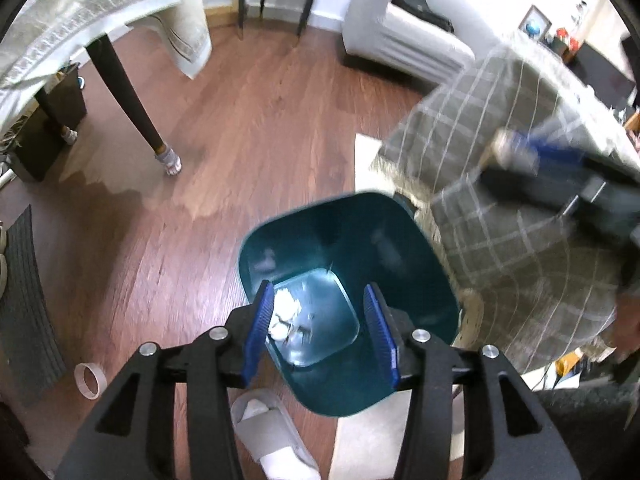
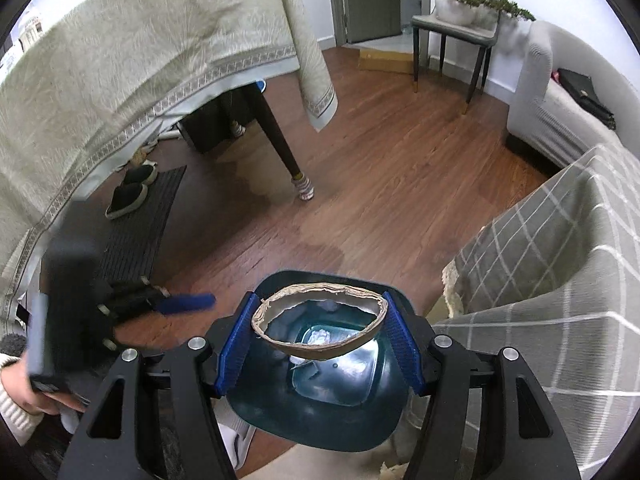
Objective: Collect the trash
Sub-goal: 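Open the left tool to drop the lid while the right tool releases the tape core into the bin, then move both tools back toward the table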
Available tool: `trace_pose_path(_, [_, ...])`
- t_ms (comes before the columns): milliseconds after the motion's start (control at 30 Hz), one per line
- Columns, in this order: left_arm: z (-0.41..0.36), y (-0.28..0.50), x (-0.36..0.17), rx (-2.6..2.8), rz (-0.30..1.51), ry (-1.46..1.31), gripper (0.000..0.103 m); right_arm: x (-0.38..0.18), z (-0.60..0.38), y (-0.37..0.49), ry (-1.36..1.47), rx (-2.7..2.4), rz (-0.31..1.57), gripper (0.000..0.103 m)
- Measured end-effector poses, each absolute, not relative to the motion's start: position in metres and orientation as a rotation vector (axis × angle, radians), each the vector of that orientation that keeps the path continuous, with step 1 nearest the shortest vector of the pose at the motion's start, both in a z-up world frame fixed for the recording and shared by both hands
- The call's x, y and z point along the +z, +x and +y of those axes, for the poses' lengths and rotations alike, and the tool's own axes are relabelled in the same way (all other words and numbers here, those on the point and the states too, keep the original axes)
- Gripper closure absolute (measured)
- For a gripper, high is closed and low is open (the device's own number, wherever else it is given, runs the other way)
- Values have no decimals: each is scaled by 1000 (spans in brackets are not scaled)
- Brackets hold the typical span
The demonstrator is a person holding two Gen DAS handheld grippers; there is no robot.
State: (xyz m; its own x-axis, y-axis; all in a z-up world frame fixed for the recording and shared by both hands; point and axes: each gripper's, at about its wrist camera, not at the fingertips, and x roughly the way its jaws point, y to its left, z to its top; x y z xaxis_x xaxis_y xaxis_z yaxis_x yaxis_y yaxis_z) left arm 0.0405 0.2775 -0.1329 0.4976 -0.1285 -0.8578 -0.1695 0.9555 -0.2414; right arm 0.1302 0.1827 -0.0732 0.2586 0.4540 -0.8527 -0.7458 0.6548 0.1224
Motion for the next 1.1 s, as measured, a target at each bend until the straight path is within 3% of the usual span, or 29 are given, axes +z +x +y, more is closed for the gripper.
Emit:
trace_pose_path(233, [295, 37, -91, 64, 920, -356, 51, -105, 180, 128, -341, 843, 1117, 39])
trace_pose_path(433, [295, 37, -69, 58, 862, -364, 63, -132, 180, 123, -380, 828, 1183, 39])
trace_pose_path(600, [289, 38, -52, 41, 822, -373, 64, -148, 184, 118, -448, 808, 1212, 38])
trace_pose_path(667, [287, 39, -45, 35, 805, -371, 66, -154, 182, 116, -470, 807, 1229, 33])
trace_pose_path(1000, [273, 45, -22, 21, 756, -373, 67, -148, 161, 115, -479, 801, 1229, 30])
trace_pose_path(1100, [264, 48, -16, 17, 744, -359, 67, -138, 157, 113, -465, 828, 1211, 36])
